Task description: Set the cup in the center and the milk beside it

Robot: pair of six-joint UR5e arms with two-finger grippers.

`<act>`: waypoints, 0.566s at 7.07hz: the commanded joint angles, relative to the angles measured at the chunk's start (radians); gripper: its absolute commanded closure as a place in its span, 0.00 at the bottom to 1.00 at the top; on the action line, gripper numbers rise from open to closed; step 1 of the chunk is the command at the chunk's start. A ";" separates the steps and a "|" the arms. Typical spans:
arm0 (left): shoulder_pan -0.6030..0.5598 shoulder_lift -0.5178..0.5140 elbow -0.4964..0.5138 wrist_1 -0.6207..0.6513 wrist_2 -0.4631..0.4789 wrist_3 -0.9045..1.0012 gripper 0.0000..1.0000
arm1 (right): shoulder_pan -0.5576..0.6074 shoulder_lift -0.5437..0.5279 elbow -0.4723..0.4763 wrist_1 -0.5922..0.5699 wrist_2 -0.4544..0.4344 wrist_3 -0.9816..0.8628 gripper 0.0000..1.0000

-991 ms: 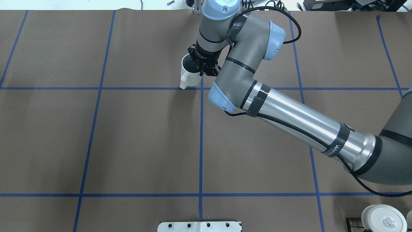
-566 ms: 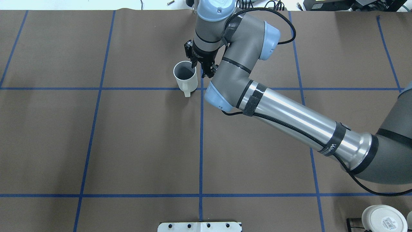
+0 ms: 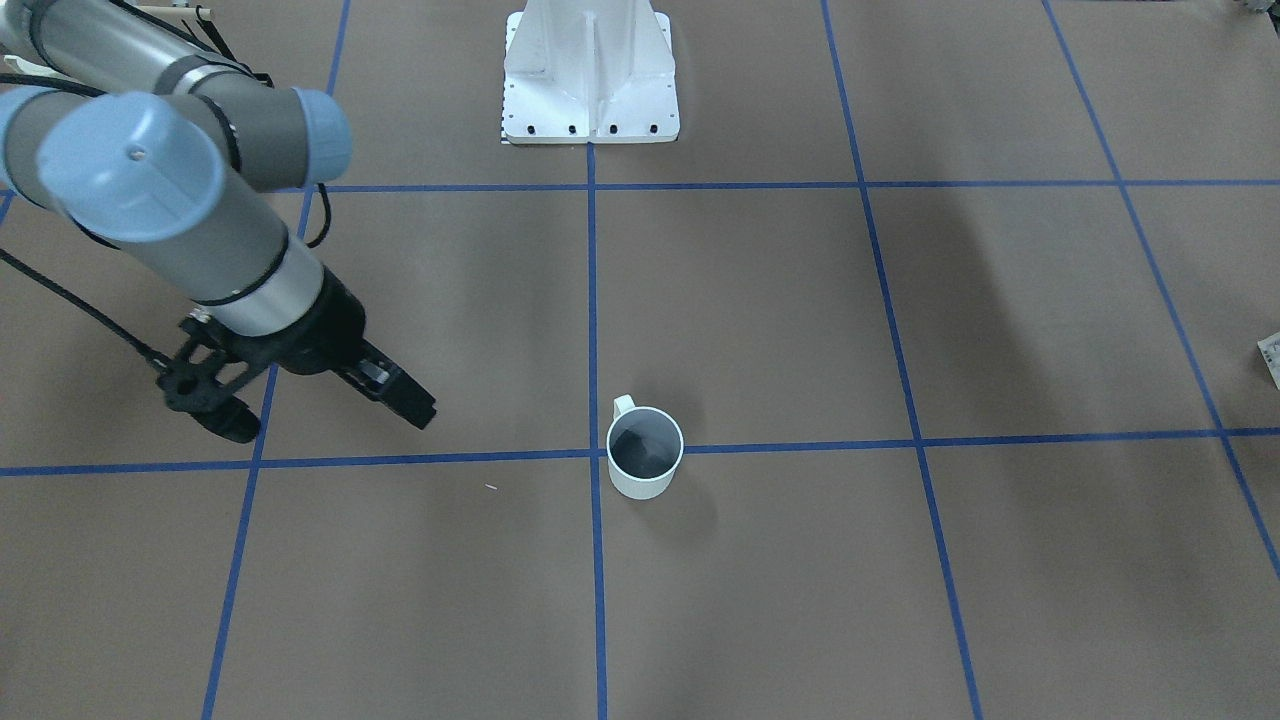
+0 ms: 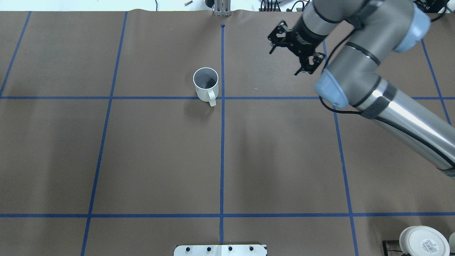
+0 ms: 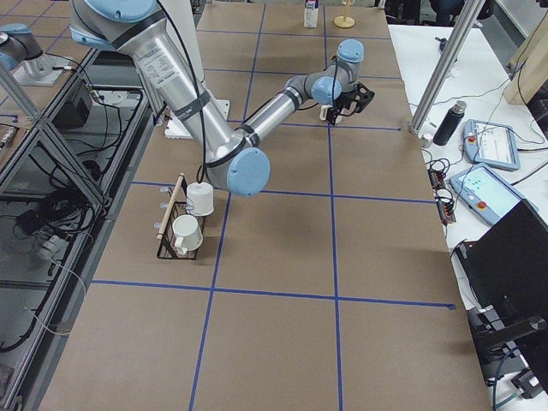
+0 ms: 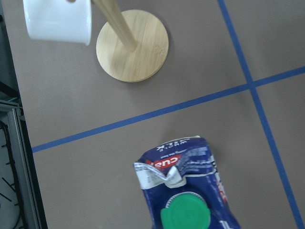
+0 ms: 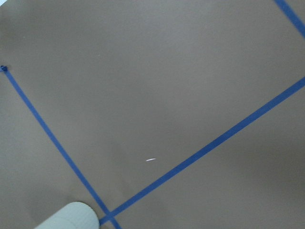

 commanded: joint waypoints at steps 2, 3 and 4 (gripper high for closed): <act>0.000 -0.004 0.132 -0.238 -0.070 -0.203 0.02 | 0.055 -0.197 0.154 -0.052 -0.005 -0.200 0.00; 0.001 -0.008 0.129 -0.242 -0.099 -0.271 0.02 | 0.055 -0.203 0.157 -0.052 -0.008 -0.200 0.00; 0.001 -0.014 0.131 -0.245 -0.134 -0.305 0.02 | 0.055 -0.205 0.163 -0.052 -0.008 -0.199 0.00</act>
